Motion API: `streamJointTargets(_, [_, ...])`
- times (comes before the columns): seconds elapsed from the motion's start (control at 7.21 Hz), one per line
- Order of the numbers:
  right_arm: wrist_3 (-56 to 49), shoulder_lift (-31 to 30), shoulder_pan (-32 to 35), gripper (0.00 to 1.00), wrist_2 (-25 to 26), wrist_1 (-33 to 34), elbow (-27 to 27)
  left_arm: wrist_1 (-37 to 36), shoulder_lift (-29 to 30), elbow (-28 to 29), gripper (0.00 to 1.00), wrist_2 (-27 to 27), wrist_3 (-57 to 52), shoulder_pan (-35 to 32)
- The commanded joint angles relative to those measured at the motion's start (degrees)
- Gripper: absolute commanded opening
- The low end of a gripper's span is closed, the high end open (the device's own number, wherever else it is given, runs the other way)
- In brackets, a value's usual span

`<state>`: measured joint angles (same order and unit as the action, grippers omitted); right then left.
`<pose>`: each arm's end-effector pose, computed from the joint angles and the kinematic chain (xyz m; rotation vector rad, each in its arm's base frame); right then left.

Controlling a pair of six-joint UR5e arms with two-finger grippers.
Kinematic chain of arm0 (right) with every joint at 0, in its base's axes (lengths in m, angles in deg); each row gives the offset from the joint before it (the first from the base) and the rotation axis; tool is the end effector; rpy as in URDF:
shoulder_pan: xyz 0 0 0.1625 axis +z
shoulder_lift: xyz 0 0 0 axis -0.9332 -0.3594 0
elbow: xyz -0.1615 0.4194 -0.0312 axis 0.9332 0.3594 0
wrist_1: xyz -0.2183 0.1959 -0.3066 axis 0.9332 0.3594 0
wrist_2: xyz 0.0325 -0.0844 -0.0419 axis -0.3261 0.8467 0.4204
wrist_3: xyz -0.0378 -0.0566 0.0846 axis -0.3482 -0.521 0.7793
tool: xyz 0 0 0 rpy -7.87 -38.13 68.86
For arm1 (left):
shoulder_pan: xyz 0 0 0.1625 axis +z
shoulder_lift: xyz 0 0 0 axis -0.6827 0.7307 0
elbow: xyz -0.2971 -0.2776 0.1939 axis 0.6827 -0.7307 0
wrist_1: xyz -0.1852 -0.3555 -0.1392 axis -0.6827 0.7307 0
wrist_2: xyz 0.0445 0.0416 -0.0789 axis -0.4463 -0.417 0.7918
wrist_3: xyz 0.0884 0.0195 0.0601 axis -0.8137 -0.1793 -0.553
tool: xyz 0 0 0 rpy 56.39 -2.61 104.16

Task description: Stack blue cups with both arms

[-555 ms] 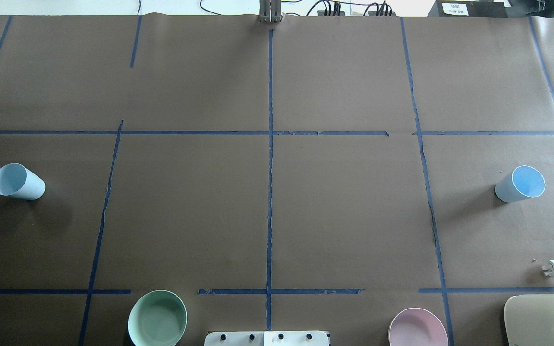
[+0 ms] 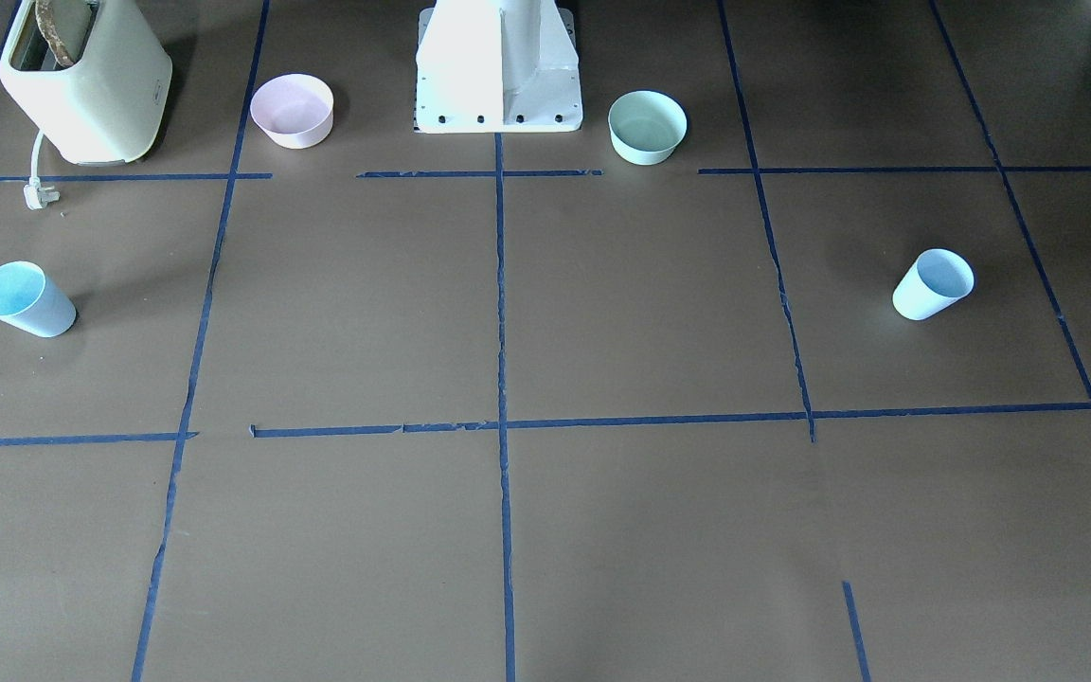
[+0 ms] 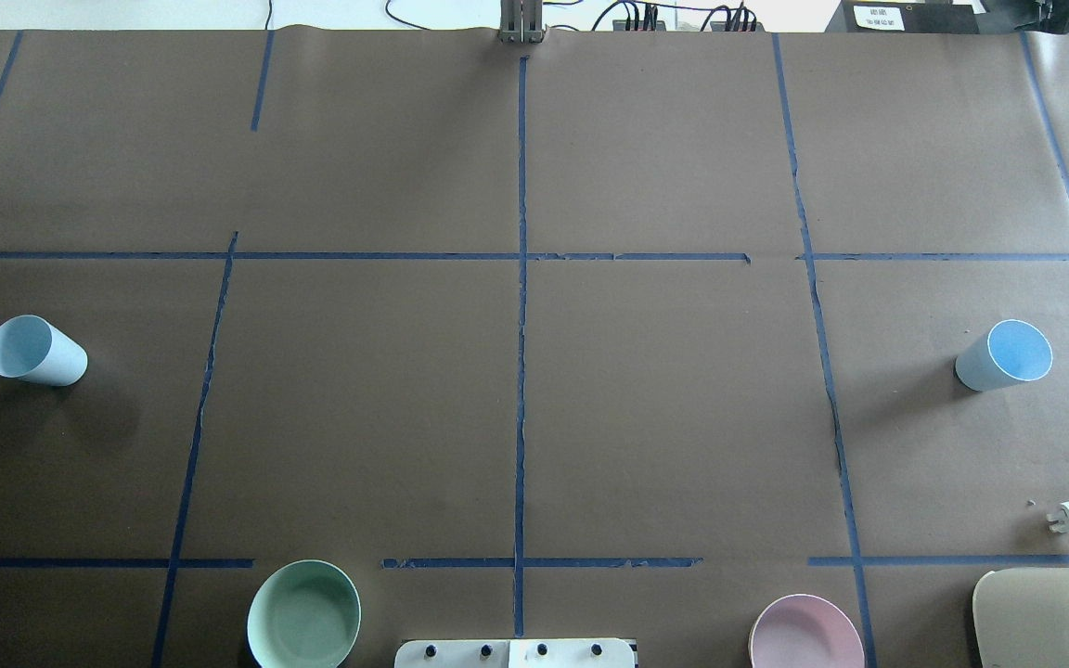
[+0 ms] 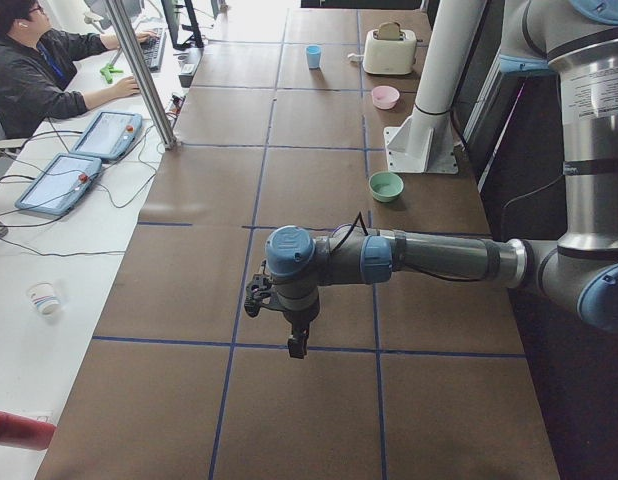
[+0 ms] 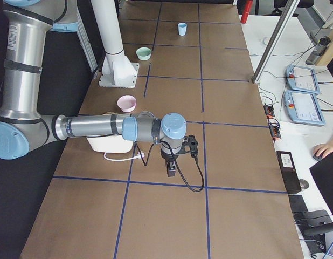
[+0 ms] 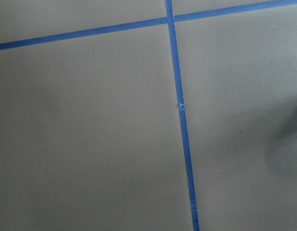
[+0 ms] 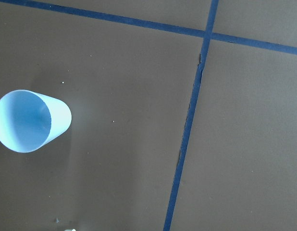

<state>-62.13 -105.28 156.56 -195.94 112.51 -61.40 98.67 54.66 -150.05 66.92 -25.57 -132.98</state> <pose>0.0371 -0.4125 0.6409 0.0344 -0.8170 -0.1968 -0.0603 -0.4180 0.6630 -0.0041 0.7334 0.1502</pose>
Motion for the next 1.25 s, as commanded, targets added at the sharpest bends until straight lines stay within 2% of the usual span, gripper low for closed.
streamJointTargets(0.0, [0.0,0.2,0.0,1.0,0.0,0.0,-0.1,0.1,1.8,0.0,1.0,0.2,0.5,0.0])
streamJointTargets(0.28, [0.0,0.3,0.0,1.0,0.0,0.0,-0.1,0.0,7.1,0.5,1.0,0.4,0.6,0.1])
streamJointTargets(0.55, [0.0,0.3,0.0,1.0,0.0,0.0,-0.1,0.8,7.5,0.0,1.0,1.1,0.1,0.3])
streamJointTargets(0.69, [0.0,0.3,0.0,1.0,0.0,0.0,-0.5,6.0,6.9,0.5,1.0,2.1,1.5,3.8])
streamJointTargets(0.83, [0.0,0.3,0.0,1.0,0.0,0.0,-0.5,7.6,6.9,1.2,1.0,4.3,10.6,7.8])
streamJointTargets(1.11, [0.0,0.3,0.0,1.0,0.0,0.0,-0.4,21.8,4.5,1.9,1.0,3.6,29.0,15.6])
